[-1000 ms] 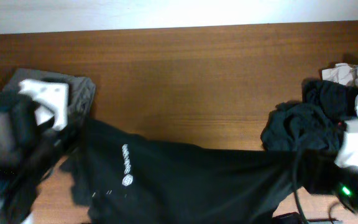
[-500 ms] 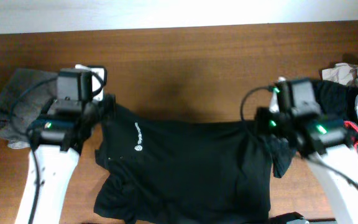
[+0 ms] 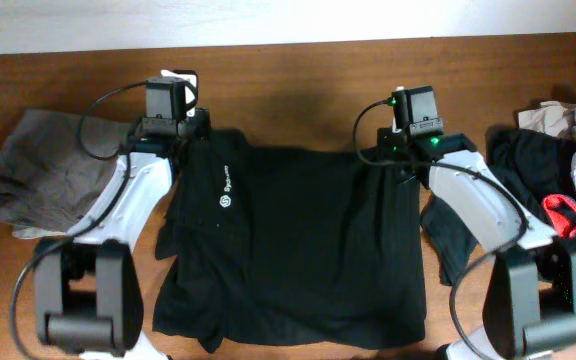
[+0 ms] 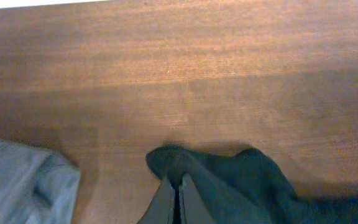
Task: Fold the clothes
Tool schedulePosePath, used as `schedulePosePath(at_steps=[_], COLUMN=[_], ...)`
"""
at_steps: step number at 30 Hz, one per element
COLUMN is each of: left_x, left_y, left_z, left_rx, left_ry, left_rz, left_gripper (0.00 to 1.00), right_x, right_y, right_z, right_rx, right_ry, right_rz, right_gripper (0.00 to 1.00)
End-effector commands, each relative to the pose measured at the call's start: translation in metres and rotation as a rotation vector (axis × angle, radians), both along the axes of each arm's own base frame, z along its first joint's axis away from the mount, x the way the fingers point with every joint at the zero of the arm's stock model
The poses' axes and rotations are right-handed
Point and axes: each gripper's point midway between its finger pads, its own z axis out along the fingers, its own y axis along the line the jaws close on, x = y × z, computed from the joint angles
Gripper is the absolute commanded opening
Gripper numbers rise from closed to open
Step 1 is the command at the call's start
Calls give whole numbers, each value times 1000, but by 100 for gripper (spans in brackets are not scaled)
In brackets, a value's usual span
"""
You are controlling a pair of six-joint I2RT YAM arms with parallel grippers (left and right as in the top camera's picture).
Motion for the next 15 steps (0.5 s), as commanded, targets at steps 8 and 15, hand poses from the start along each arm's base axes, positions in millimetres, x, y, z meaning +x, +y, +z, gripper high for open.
schedulePosePath(at_steps=[8, 15], left_x=[45, 60], left_y=[50, 51], left_z=[2, 24], left_rx=[-38, -55], left_ry=[-166, -277], left_rz=[130, 131], left_gripper=[0, 0], right_x=[57, 73], right_y=[-77, -79], right_z=[31, 52], right_rx=[78, 136], right_ry=[-255, -362], right_rz=[-44, -4], right_gripper=[4, 5])
